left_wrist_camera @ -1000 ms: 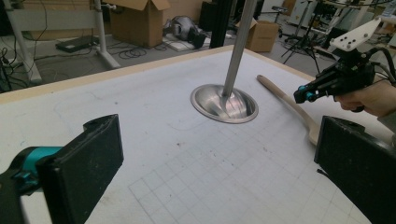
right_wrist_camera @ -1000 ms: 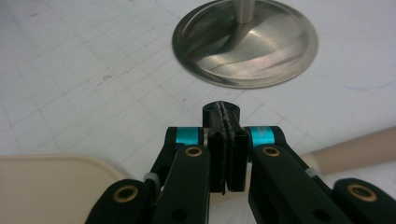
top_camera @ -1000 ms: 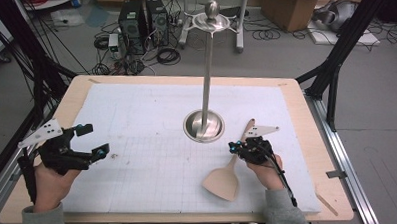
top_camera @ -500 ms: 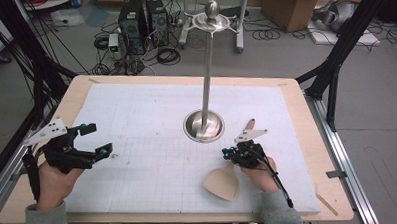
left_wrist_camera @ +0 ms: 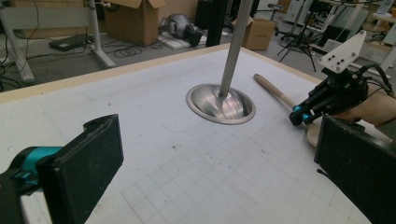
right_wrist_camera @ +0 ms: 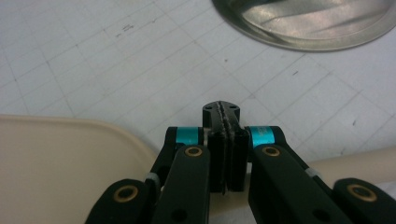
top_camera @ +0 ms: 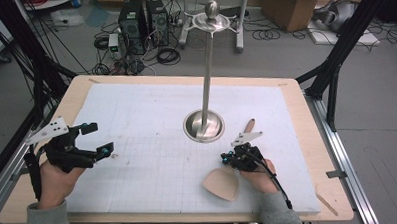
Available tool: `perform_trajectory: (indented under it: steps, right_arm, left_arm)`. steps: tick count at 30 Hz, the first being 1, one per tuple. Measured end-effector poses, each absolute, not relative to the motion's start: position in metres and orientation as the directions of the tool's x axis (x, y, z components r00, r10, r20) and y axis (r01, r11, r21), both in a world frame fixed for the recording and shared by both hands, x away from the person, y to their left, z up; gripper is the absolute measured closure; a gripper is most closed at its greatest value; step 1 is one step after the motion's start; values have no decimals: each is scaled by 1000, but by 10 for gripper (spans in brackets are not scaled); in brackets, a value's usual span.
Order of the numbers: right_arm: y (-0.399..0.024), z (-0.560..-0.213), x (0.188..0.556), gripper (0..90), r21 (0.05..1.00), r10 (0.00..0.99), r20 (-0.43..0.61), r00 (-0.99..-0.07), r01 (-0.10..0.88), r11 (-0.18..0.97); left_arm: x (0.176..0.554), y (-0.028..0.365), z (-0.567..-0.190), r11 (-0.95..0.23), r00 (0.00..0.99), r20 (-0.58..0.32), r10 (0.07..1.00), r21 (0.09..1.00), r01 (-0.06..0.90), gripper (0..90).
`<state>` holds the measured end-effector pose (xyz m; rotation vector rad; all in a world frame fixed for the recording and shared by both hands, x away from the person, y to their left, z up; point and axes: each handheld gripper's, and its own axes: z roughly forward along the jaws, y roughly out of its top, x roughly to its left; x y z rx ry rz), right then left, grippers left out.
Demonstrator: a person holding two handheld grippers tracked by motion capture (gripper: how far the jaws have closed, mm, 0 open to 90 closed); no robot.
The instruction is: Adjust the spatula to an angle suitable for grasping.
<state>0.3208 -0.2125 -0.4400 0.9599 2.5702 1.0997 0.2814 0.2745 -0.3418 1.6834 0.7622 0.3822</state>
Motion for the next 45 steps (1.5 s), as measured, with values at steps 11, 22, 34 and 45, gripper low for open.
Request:
perform_trajectory:
  steps: [11,22,34,45]
  right_arm:
    - [-217,-441,317,900,706,623,90,-777,491,510]
    - [-231,-441,315,900,698,639,75,-766,498,514]
    - [-244,-441,311,900,697,653,79,-753,510,504]
    - [-254,-441,306,900,703,657,92,-748,516,489]
  left_arm:
    - [285,269,-342,-106,740,-145,657,954,281,17]
    - [287,267,-342,-108,743,-144,653,954,279,18]
    - [289,263,-342,-116,751,-143,645,953,281,17]
    - [294,255,-342,-118,762,-146,631,953,280,17]
